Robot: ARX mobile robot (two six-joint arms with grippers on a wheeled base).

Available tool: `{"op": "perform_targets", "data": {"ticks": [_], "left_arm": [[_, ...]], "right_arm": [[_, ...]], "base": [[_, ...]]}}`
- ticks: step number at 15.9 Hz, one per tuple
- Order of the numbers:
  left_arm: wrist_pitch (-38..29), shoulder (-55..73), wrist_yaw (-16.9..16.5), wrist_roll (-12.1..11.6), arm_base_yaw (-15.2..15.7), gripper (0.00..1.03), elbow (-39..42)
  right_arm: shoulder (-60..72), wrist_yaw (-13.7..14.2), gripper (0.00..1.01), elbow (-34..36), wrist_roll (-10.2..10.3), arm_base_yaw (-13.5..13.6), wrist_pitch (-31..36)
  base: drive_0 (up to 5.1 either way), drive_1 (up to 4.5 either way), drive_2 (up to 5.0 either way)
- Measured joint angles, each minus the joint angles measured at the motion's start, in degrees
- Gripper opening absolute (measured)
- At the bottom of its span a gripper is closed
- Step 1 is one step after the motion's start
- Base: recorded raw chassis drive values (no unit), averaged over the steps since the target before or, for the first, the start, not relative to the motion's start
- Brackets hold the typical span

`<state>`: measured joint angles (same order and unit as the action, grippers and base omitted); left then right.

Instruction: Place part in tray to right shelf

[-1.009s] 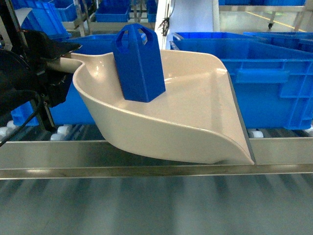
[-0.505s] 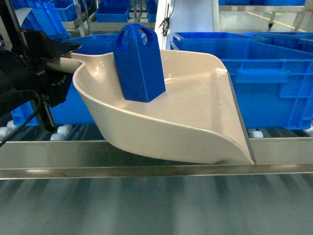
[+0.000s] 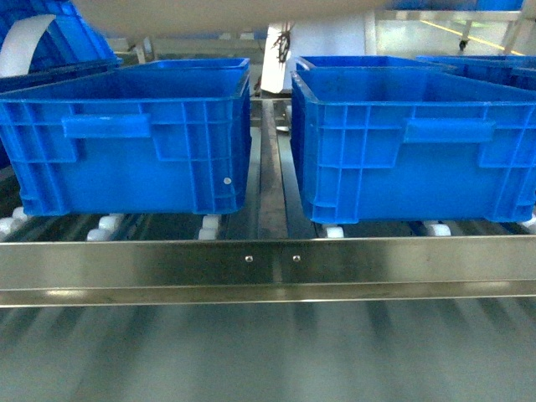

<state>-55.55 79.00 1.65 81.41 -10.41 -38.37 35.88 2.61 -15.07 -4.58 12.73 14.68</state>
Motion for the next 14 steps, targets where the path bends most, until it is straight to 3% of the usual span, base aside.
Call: {"op": "perform_targets", "data": {"ticks": [2, 5, 7, 8, 9, 10, 11, 12, 14], "left_arm": [[5.38, -0.20, 0.26, 0.68, 1.95, 0.13, -3.91], [28.20, 8.50, 7.28, -0.98, 6.36, 0.13, -18.49], [33.83, 14.73, 9.46, -1.88, 8.83, 0.13, -28.89], [38.07, 20.11, 13.49, -3.89, 9.18, 0.13, -37.46], [42.51, 27.30, 20.33, -10.47, 8.15, 0.13, -48.28], [39.58, 35.04, 29.86, -21.24, 6.10, 0.13, -58.53], [37.86, 40.76, 34.86, -32.22, 4.31, 0.13, -66.36], [37.44, 43.58, 35.89, -39.95, 3.04, 0.13, -70.03], [36.87, 44.41, 36.72, -52.37, 1.46, 0.13, -69.99]], "right_arm": [[0.00, 0.00, 0.98, 0.00, 0.00, 0.00, 0.00], [0.00, 0.00, 0.98, 0.00, 0.00, 0.00, -0.02], [0.00, 0.00, 0.98, 0.00, 0.00, 0.00, -0.02], [0.00, 0.00, 0.98, 0.00, 0.00, 0.00, -0.02], [0.00, 0.00, 0.98, 0.00, 0.00, 0.00, 0.00], [0.00, 0.00, 0.98, 0.00, 0.00, 0.00, -0.02], [0.00, 0.00, 0.98, 0.00, 0.00, 0.00, -0.02], [0.00, 0.00, 0.98, 0.00, 0.00, 0.00, -0.02], [0.00, 0.00, 0.98, 0.00, 0.00, 0.00, -0.02]], "base": [[0.0, 0.00, 0.0], [0.0, 0.00, 0.0], [0.0, 0.00, 0.0], [0.0, 0.00, 0.0], [0.0, 0.00, 0.0], [0.0, 0.00, 0.0], [0.0, 0.00, 0.0], [0.0, 0.00, 0.0], [0.0, 0.00, 0.0]]}}
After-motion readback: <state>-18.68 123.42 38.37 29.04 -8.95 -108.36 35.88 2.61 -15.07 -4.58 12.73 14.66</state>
